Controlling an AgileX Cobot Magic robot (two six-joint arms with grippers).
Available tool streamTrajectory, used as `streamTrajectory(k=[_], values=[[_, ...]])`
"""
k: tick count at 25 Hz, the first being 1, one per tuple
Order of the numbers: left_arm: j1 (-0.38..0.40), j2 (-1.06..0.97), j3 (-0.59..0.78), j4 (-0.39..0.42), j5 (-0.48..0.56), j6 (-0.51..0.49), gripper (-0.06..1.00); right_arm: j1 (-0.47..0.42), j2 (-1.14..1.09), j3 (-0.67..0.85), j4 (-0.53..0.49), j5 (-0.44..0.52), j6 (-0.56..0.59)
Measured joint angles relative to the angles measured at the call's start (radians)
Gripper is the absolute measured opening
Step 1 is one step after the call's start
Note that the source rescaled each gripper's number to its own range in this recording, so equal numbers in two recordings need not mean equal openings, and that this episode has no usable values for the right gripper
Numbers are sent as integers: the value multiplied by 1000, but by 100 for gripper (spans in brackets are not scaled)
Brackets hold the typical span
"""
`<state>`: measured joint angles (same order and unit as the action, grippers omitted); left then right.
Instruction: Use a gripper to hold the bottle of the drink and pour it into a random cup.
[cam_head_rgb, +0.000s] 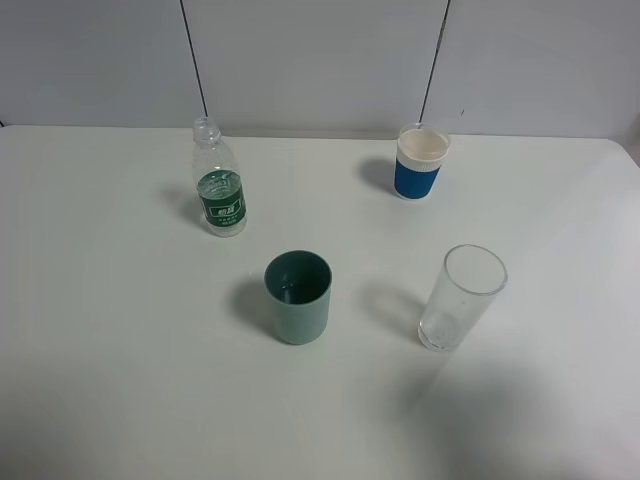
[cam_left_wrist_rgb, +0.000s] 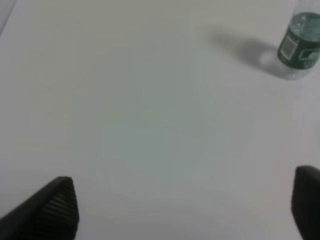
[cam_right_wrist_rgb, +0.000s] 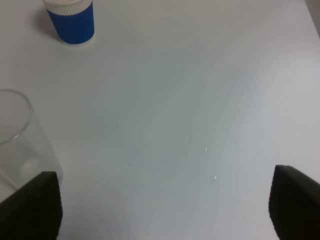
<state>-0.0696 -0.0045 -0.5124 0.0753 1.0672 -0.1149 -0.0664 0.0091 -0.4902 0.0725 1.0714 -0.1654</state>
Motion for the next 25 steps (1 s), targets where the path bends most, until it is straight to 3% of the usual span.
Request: streamTrajectory(k=[12,19,25], values=[[0,0,0,0,-2,2,71,0,0,0,0,0,0],[0,0,0,60,-3,-72,71,0,0,0,0,0,0],[0,0,0,57,-3,-72,71,0,0,0,0,0,0]])
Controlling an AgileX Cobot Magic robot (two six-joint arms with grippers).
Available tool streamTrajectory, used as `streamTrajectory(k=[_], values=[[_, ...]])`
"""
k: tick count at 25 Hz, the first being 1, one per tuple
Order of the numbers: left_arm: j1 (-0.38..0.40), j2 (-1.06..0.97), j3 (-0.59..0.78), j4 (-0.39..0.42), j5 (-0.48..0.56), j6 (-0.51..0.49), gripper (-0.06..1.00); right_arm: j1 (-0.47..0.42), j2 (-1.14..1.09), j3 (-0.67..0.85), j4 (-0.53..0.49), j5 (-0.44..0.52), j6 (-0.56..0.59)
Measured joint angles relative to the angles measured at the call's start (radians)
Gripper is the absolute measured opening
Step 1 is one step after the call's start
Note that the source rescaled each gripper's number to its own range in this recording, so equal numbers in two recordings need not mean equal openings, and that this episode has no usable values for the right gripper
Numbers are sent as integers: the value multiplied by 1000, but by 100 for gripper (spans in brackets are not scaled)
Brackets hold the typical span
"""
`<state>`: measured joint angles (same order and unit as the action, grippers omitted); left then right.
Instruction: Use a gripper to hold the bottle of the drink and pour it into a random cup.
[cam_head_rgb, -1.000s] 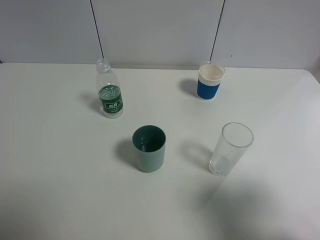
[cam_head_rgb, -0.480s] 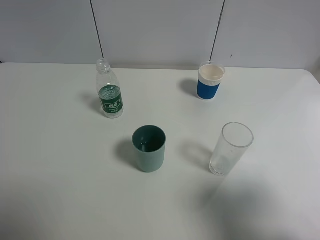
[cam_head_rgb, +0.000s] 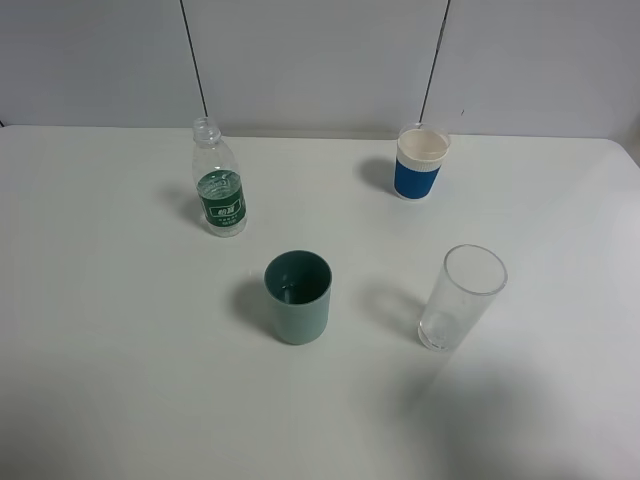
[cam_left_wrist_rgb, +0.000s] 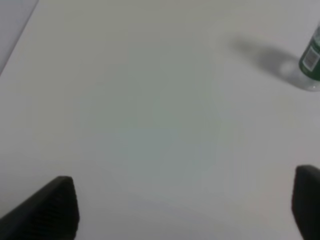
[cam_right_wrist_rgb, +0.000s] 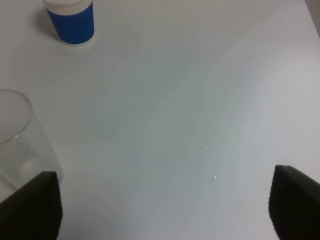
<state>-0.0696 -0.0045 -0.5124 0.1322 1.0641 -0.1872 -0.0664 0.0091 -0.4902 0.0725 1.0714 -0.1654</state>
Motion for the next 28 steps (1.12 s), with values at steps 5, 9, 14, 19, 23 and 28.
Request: streamTrajectory(k=[5,9,14,19,23,28], values=[[0,0,0,-104,-1,136,71,0,0,0,0,0,0],[0,0,0,-132,-1,173,71,0,0,0,0,0,0],[0,0,0,-132,-1,177,71,0,0,0,0,0,0],[0,0,0,-132,-1,177,71,0,0,0,0,0,0],[0,0,0,-132,-1,177,71,0,0,0,0,0,0],[0,0,0,-132,-1,177,71,0,0,0,0,0,0]])
